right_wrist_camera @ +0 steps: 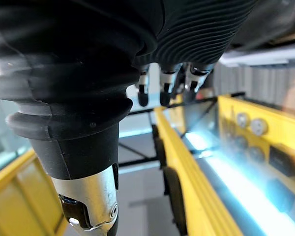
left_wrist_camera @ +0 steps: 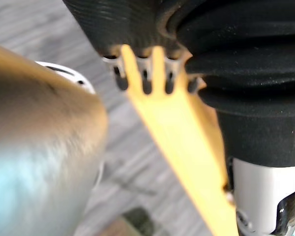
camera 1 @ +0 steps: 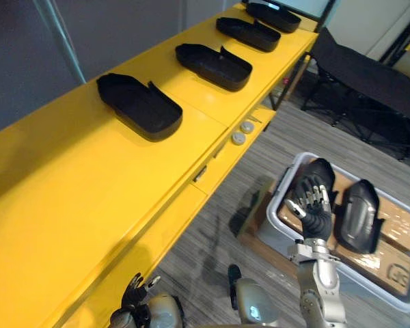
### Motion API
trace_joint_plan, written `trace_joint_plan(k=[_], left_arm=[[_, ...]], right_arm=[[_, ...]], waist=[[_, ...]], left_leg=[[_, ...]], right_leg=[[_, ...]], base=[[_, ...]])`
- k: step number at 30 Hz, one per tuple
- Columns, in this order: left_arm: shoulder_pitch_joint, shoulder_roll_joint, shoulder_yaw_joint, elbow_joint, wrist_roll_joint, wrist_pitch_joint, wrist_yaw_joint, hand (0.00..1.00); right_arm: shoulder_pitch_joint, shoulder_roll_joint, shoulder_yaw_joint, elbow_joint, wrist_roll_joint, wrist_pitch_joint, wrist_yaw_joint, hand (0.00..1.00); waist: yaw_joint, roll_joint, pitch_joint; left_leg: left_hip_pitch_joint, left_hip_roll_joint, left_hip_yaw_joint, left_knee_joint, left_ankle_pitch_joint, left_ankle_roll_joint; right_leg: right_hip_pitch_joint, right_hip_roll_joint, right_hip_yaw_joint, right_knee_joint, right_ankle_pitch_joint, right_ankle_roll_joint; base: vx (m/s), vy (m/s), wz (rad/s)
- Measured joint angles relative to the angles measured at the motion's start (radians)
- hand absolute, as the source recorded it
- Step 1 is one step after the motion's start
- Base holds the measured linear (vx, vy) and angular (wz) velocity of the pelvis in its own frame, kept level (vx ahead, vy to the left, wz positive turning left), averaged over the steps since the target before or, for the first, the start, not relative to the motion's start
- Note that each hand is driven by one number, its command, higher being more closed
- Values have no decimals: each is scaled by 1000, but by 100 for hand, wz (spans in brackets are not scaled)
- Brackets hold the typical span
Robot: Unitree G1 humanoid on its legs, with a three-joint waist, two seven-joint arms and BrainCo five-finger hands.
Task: Walk over and take plastic housings, then place them on the shelf
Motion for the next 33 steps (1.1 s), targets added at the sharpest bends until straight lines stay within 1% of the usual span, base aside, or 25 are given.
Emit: trace_joint_plan(k=[1,3,5,6,7,8,9,10,11,12,13,14,15,16,17,18,19,20,21,23,24,26,27,30,33], left_arm=[[4,10,1,16,0,0,-1,0],[41,23,8,65,-17,-5,-8,0],[70,19,9,67,-49,-8,-22,0],[80,21,9,65,-83,-14,-33,0],[82,23,10,65,-98,-13,-36,0],[91,27,27,66,-118,-12,-34,0],[95,8,47,85,-144,-12,-32,0],[97,-6,50,92,-161,-13,-24,0],[97,-19,52,98,-180,-14,-15,0],[91,-35,63,100,-208,-21,-13,0],[95,-61,67,99,-222,-34,-14,0],[120,-88,63,97,-227,-44,-23,0],[137,-101,59,92,-233,-49,-29,0],[165,-111,53,87,-239,-70,-35,0],[174,-111,44,87,-242,-74,-35,0],[186,-112,36,86,-259,-80,-38,0],[187,-112,36,87,-266,-78,-40,0],[188,-112,36,88,-267,-76,-42,0],[182,-103,42,86,-270,-68,-52,0],[179,-89,44,69,-257,-55,-66,0],[169,-75,44,56,-220,-42,-71,0],[142,-62,37,51,-174,-49,-73,0],[126,-61,34,35,-175,-51,-73,0],[71,-60,11,-35,-186,-56,-76,0],[17,-61,-29,-74,-187,-70,-76,0]], right_arm=[[-5,3,16,0,-8,1,-13,0],[-13,26,47,2,-16,13,-43,0],[-8,35,57,2,-27,32,-60,0],[9,39,62,4,-57,54,-79,0],[16,40,64,4,-79,64,-89,0],[33,45,64,4,-146,83,-106,0],[44,21,51,6,-243,113,-107,0],[42,4,46,5,-271,123,-103,0],[39,-12,34,5,-297,132,-96,0],[32,-41,1,6,-361,141,-92,0],[44,-66,-53,4,-425,155,-90,0],[55,-104,-96,2,-447,161,-89,0],[53,-120,-110,-3,-446,161,-90,0],[50,-151,-127,-33,-407,156,-79,0],[50,-159,-129,-48,-394,155,-77,0],[48,-164,-127,-60,-377,153,-75,0],[52,-161,-128,-64,-376,153,-80,0],[64,-158,-129,-64,-365,153,-95,0],[68,-136,-129,-47,-313,158,-102,0],[71,-88,-124,-28,-232,163,-105,0],[66,-70,-126,6,-220,166,-126,0],[33,-65,-128,99,-222,168,-180,0],[3,-62,-138,145,-226,168,-218,0],[-116,-73,-224,225,-256,165,-296,0],[-273,-117,-278,365,-260,167,-384,0]], waist=[[7,-6,-4],[17,-28,-17],[23,-32,-21],[23,-36,-24],[23,-41,-27],[23,-59,-39],[19,-41,-69],[19,-27,-83],[13,-14,-88],[-9,18,-77],[-29,28,-73],[-25,40,-79],[-23,42,-79],[-12,47,-82],[-5,50,-84],[3,54,-85],[3,55,-85],[-1,57,-86],[6,42,-78],[6,18,-65],[2,7,-57],[9,2,-51],[21,5,-48],[22,23,7],[29,25,51]], left_leg=[[0,14,5,-8,8,-12],[9,71,40,-18,35,-60],[15,102,48,-19,51,-92],[14,136,46,-15,70,-132],[14,148,43,-13,79,-148],[15,161,36,-13,98,-186],[14,191,-8,-43,134,-226],[13,205,-23,-65,158,-226],[7,214,-42,-81,188,-210],[-17,230,-76,-78,246,-128],[-64,226,-97,-56,312,-9],[-66,173,-140,-41,256,-44],[-54,137,-162,-42,222,-82],[-53,54,-187,-45,160,-140],[-57,29,-186,-48,144,-142],[-76,-11,-187,-64,129,-134],[-82,-33,-191,-83,128,-133],[-81,-81,-219,-146,136,-131],[-41,-106,-234,-196,150,-130],[-16,-134,-221,-236,165,-117],[-18,-146,-209,-235,167,-114],[-19,-156,-192,-236,167,-113],[-21,-155,-175,-237,167,-113],[-40,-157,-181,-233,174,-103],[-80,-155,-208,-231,187,-107]], right_leg=[[0,-24,0,21,0,-1],[-4,-114,7,76,4,-8],[-7,-144,19,83,4,-8],[-7,-147,26,67,12,7],[-4,-147,20,49,19,20],[6,-161,-39,-18,68,91],[31,-146,-120,-39,-92,272],[32,-135,-153,-53,-148,292],[33,-125,-175,-63,-199,293],[32,-105,-196,-64,-233,279],[46,-89,-212,-81,-235,255],[71,-88,-204,-127,-221,234],[82,-84,-193,-153,-210,226],[91,-60,-162,-225,-175,208],[92,-46,-149,-258,-161,201],[97,-12,-127,-325,-124,188],[104,0,-127,-352,-104,184],[107,17,-126,-370,-78,187],[99,15,-106,-358,-73,193],[96,-11,-107,-363,-66,205],[95,-20,-102,-374,-58,214],[97,-26,-86,-415,-29,220],[99,-26,-79,-448,-9,219],[99,-19,-84,-492,15,209],[87,-16,-119,-519,51,197]], base=[[-39,-227,-58],[-2,-317,-59],[20,-430,-49],[11,-495,-31],[3,-683,-33],[0,-654,-42],[38,-810,-46],[43,-541,-42],[65,-547,-13],[22,-520,13],[23,-685,10],[-3,-461,-9],[-17,-368,-70],[-23,-244,-80],[-13,-250,-105],[15,-109,-68],[43,-87,-57],[69,-28,-39],[70,-25,-40],[26,33,-26],[-18,76,-12],[-55,75,-26],[-62,55,-32],[-98,3,-9],[-96,-31,10]])
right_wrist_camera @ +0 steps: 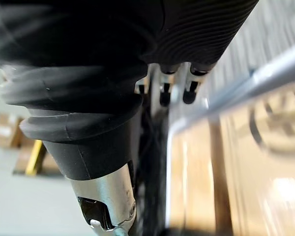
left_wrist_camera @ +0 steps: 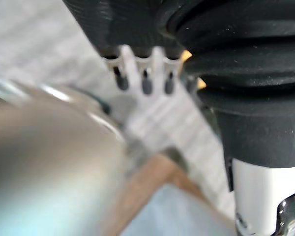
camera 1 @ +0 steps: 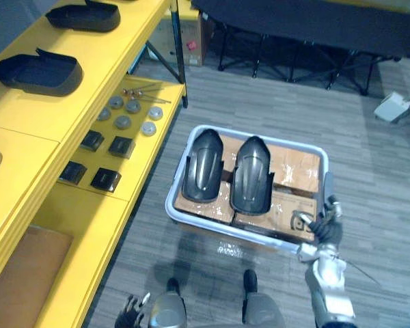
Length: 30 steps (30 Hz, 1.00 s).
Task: Walk over and take plastic housings, then place them on the shelf
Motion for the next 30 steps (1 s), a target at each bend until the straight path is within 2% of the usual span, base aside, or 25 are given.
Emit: trace_joint_plan(k=[2,4,8,12,14,15,17,20,21,23,28,30], left_arm=[[-31,0,-17,-12,4,-12,3,0],[-47,0,-22,-24,8,-21,4,0],[-58,-8,-24,-26,9,-31,3,0],[-69,-10,-52,-25,-9,-66,3,0],[-73,-11,-54,-24,-20,-66,3,0],[-86,-12,-61,-17,-40,-66,2,0],[-93,-16,-61,-16,-43,-67,1,0],[-96,-16,-61,-13,-47,-74,-3,0],[-98,-20,-63,-13,-48,-88,-3,0],[-99,-23,-64,-13,-49,-93,-4,0],[-101,-10,-97,9,-72,-108,-4,0],[-102,-10,-104,16,-76,-108,-4,0]], right_arm=[[-107,-27,-20,88,15,2,-53,0],[-215,-76,-20,187,59,3,-85,0],[-331,-129,-19,296,80,7,-84,0],[-447,-200,2,394,81,28,-68,0],[-480,-226,3,418,80,29,-56,0],[-501,-259,3,440,79,29,-55,0],[-524,-276,7,466,79,32,-54,0],[-562,-283,47,496,76,72,-36,0],[-575,-290,52,512,76,106,-35,0],[-579,-310,71,532,76,135,-31,0],[-635,-337,115,641,69,254,33,0],[-660,-360,128,664,46,277,38,0]], waist=[[10,-6,34],[47,-10,43],[72,-1,57],[89,25,86],[97,37,98],[104,54,109],[110,62,116],[116,66,119],[120,72,129],[127,79,133],[136,93,138],[138,106,144]], left_leg=[[-20,5,-24,7,5,-3],[-53,12,-37,18,6,-3],[-95,4,-79,40,5,-3],[-137,-18,-111,85,-7,17],[-158,-24,-116,111,-16,23],[-181,-32,-128,138,-24,28],[-199,-40,-135,157,-28,31],[-219,-49,-139,176,-29,34],[-221,-53,-141,186,-32,36],[-229,-60,-143,189,-32,36],[-259,-76,-163,190,-26,37],[-262,-79,-164,191,-26,38]], right_leg=[[-1,9,-16,-14,22,-3],[-22,20,-21,-20,35,-5],[-35,15,-52,-13,35,-5],[-58,-4,-77,22,30,1],[-74,-12,-80,40,28,3],[-85,-22,-97,59,23,5],[-99,-30,-104,76,16,9],[-126,-42,-104,105,8,12],[-128,-47,-109,114,2,11],[-140,-57,-112,128,-8,6],[-171,-70,-127,142,-11,8],[-176,-73,-129,156,-10,11]], base=[[-52,-30,16],[-21,-16,5],[8,17,24],[-21,50,15],[-66,89,10],[-77,71,18],[-78,56,13],[-65,35,3],[-77,40,4],[-57,34,9],[-9,18,8],[41,12,2]])
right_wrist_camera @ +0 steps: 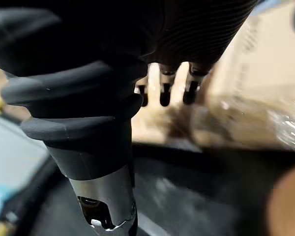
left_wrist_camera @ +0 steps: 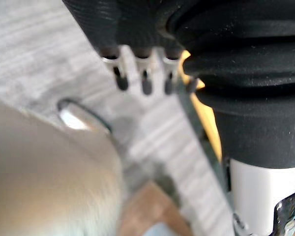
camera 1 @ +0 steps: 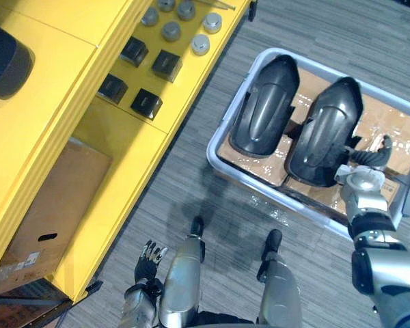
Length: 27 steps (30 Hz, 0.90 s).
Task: Walk over and take plastic housings, then place them on the shelf
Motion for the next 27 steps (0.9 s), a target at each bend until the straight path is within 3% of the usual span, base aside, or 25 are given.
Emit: trace_joint_plan(k=[1,5,10,12,20,24,27], left_arm=[[-2,0,-7,2,-1,-1,0,0],[-28,1,-48,38,-13,-9,0,0],[-44,3,-78,44,-24,-18,0,0],[-50,8,-109,68,-42,-19,0,0],[-40,14,-148,118,-44,-21,-1,0],[-31,15,-154,103,-43,-22,0,0],[-10,16,-154,63,-43,-26,3,0]], right_arm=[[-17,-23,13,15,-10,3,2,100],[-81,-116,28,75,-48,26,11,100],[-92,-199,28,128,-107,87,29,100],[-93,-247,27,154,-130,120,58,100],[-110,-236,64,203,-304,222,54,100],[-99,-199,69,216,-357,221,20,100],[-93,-176,71,216,-375,177,-11,100]], waist=[[1,10,5],[11,50,10],[44,64,7],[54,82,-5],[59,100,-17],[58,100,-18],[54,100,-18]], left_leg=[[-2,-1,-2,2,1,1],[-45,-8,-25,18,2,0],[-72,-21,-36,3,20,-5],[-89,-26,-55,-4,31,-7],[-77,-20,-68,-23,41,-11],[-49,-14,-67,-35,41,-11],[-32,-9,-66,-39,41,-12]], right_leg=[[-1,-1,-2,3,0,0],[-40,-10,-24,38,-18,1],[-86,-30,-38,82,-42,-7],[-96,-34,-59,89,-46,-10],[-90,-32,-79,105,-56,-12],[-66,-32,-81,103,-62,-13],[-50,-28,-83,102,-66,-14]], base=[[27,18,6],[-13,15,14],[-20,-2,12],[2,-1,23],[31,-15,6],[0,0,0],[23,-2,-1]])
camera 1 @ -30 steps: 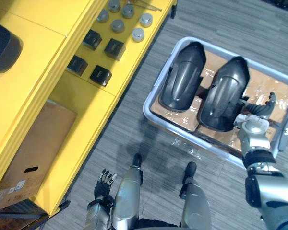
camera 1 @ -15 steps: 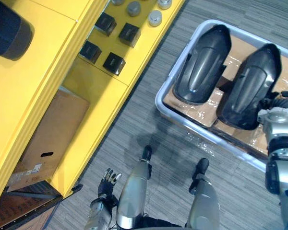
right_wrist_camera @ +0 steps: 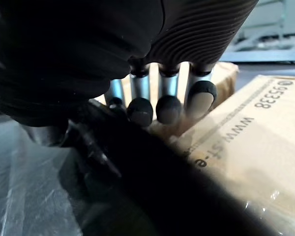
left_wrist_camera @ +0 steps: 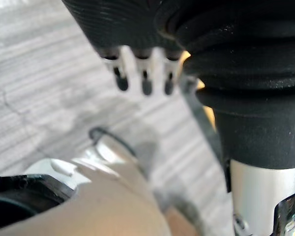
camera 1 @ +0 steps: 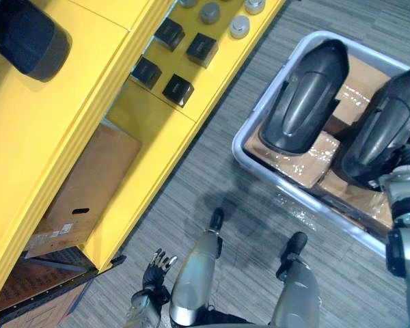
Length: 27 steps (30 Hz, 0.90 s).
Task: Walk over and take plastic housings, then place them on the shelf
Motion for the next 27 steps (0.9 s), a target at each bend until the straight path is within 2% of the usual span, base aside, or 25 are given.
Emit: trace_joint_plan(k=[4,6,8,10,13,14,16,19,21,25,27], left_arm=[[27,5,5,-49,6,1,38,0],[54,1,49,-100,72,2,127,0],[60,1,82,-127,128,3,182,0],[67,4,167,-218,252,13,297,0],[66,26,259,-341,405,48,415,0],[67,31,280,-365,434,53,436,0],[64,80,320,-463,531,83,491,0],[41,132,324,-572,579,93,490,0],[34,143,316,-645,581,93,454,0],[-14,141,257,-720,522,93,354,0],[-61,141,199,-735,472,110,278,0]], right_arm=[[40,17,0,-46,-26,-56,-26,100],[79,40,18,-144,-37,-83,-28,100],[122,60,34,-225,-63,-104,-29,100],[215,109,31,-382,-92,-126,-46,100],[341,172,21,-544,-107,-145,-46,100],[363,187,21,-569,-116,-146,-46,100],[450,238,22,-648,-145,-147,-47,100],[521,270,21,-663,-167,-146,-47,100],[557,292,21,-673,-185,-146,-47,100],[593,316,24,-763,-235,-162,-64,100],[591,321,26,-812,-289,-203,-77,100]], waist=[[-9,-6,4],[-29,-27,18],[-41,-45,29],[-59,-90,34],[-74,-134,29],[-78,-142,25],[-98,-183,-23],[-115,-222,-65],[-115,-232,-105],[-119,-217,-173],[-119,-207,-199]], left_leg=[[44,7,6,-17,0,-1],[102,17,15,-51,4,-6],[145,25,20,-79,7,-11],[198,43,37,-128,15,-22],[280,68,64,-174,18,-25],[299,73,71,-181,18,-25],[330,77,88,-198,18,-25],[374,83,105,-221,18,-25],[390,85,119,-224,18,-26],[408,90,126,-232,16,-27],[422,96,141,-247,16,-27]], right_leg=[[38,6,-1,-13,-6,1],[85,15,-1,-35,-7,0],[116,22,-1,-44,-12,0],[145,37,2,-59,-19,-6],[198,58,1,-65,-18,-8],[210,61,1,-66,-18,-8],[229,65,2,-79,-18,-8],[272,67,4,-114,-18,-8],[297,71,5,-144,-10,-5],[334,85,7,-207,22,-7],[344,99,12,-231,41,-12]], base=[[41,-5,-4],[61,-23,-10],[77,-52,-11],[103,-74,-18],[148,-79,-29],[132,-53,-27],[126,-16,-25],[76,6,-12],[34,3,-8],[-7,-3,-8],[-60,-21,-12]])
